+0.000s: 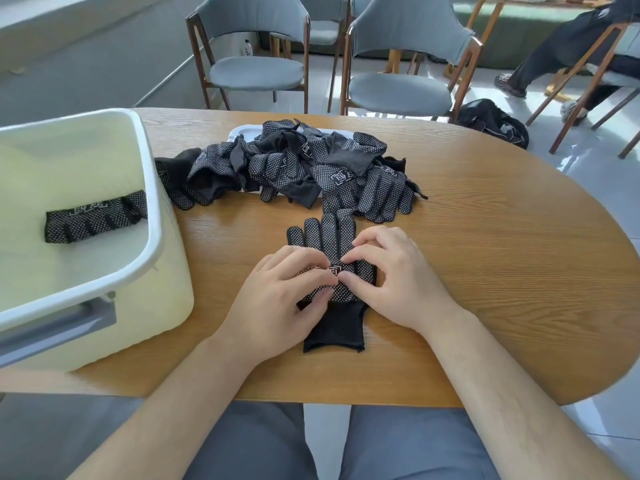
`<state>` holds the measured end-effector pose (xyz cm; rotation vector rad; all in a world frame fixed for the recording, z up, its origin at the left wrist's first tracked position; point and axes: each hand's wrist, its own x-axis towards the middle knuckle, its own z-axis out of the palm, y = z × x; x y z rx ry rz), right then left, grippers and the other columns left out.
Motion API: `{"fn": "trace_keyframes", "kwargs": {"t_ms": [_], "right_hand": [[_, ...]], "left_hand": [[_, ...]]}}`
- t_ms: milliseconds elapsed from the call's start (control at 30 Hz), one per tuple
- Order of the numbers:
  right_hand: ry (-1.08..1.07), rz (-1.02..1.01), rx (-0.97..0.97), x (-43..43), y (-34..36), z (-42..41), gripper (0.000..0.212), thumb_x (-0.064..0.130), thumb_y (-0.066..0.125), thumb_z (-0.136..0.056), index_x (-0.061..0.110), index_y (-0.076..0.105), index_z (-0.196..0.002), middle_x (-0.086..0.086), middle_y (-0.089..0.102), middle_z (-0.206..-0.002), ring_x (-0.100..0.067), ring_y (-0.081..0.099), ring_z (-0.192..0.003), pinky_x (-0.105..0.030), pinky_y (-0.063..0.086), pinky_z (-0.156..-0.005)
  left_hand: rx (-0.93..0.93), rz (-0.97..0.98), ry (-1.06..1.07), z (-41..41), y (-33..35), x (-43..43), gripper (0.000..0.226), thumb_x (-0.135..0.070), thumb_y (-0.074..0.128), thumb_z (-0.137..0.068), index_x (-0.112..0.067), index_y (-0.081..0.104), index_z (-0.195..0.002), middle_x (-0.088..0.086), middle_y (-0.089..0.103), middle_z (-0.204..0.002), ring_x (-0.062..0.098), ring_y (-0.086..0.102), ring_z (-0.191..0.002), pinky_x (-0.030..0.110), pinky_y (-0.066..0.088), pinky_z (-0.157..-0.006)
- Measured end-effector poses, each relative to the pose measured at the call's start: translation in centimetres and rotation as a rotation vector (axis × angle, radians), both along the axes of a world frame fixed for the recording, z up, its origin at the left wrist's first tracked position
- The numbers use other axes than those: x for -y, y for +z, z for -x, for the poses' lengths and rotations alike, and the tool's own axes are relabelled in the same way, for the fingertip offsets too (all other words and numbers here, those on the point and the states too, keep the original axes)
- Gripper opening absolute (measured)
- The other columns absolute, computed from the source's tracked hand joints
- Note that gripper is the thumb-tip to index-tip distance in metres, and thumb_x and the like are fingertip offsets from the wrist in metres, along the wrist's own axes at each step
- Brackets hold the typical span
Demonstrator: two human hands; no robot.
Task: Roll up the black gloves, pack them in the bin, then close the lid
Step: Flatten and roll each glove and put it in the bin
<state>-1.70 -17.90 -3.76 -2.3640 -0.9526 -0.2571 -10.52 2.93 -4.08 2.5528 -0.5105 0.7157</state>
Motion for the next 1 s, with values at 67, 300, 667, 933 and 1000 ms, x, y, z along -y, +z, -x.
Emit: {"fn": "trace_keyframes", "kwargs": {"t_ms": [67,300,667,933,1000], "right_hand": [[0.001,-0.036,0.056,-0.1,0.3,0.2,0.023,0.042,0.071,-0.09,0.024,0.077,-0.104,0.009,0.061,-0.113,-0.014,0.053,-0.11,-0.04,0.044,-0.1],[0.1,-0.062,0.034,0.4,-0.5,3.4,0.017,0.026,0.07,-0.093,0.018,0.078,-0.105,0.005,0.064,-0.112,-0.017,0.058,-0.106,-0.036,0.049,-0.093],[0.032,-0.003,0.016,1.3,-0.6,5.9,0.037,0.038,0.065,-0.094,0.021,0.073,-0.126,0.007,0.062,-0.136,-0.017,0.053,-0.129,-0.039,0.045,-0.107],[0.187,-0.014,-0.04,2.6,-0.2,6.4,0.034,0.039,0.078,-0.083,0.023,0.077,-0.113,0.011,0.064,-0.13,-0.012,0.054,-0.127,-0.036,0.043,-0.106],[0.172,-0.031,-0.003,2.5,-0.4,6.3,0.028,0.036,0.078,-0.085,0.024,0.079,-0.109,0.011,0.066,-0.128,-0.013,0.056,-0.125,-0.034,0.043,-0.105]], "left_hand": [[-0.011,-0.032,-0.02,0.4,0.0,-0.1,0.011,-0.026,0.068,-0.094,-0.021,0.076,-0.1,-0.009,0.067,-0.114,0.016,0.062,-0.108,0.034,0.049,-0.087],[-0.108,-0.052,-0.022,0.6,-0.3,-0.3,0.017,-0.031,0.067,-0.095,-0.022,0.076,-0.106,-0.011,0.068,-0.114,0.016,0.062,-0.11,0.036,0.05,-0.091],[-0.138,-0.051,-0.032,2.0,0.1,-0.6,0.025,-0.036,0.068,-0.093,-0.018,0.076,-0.109,-0.01,0.068,-0.117,0.013,0.066,-0.109,0.032,0.048,-0.096],[-0.237,-0.099,-0.038,3.5,0.1,-1.3,0.039,-0.041,0.054,-0.1,-0.022,0.069,-0.13,-0.013,0.057,-0.144,0.007,0.04,-0.145,0.038,0.04,-0.114],[-0.255,-0.082,-0.045,3.7,0.5,-1.3,0.042,-0.045,0.053,-0.099,-0.023,0.067,-0.133,-0.013,0.054,-0.147,0.007,0.036,-0.147,0.039,0.038,-0.116]]}}
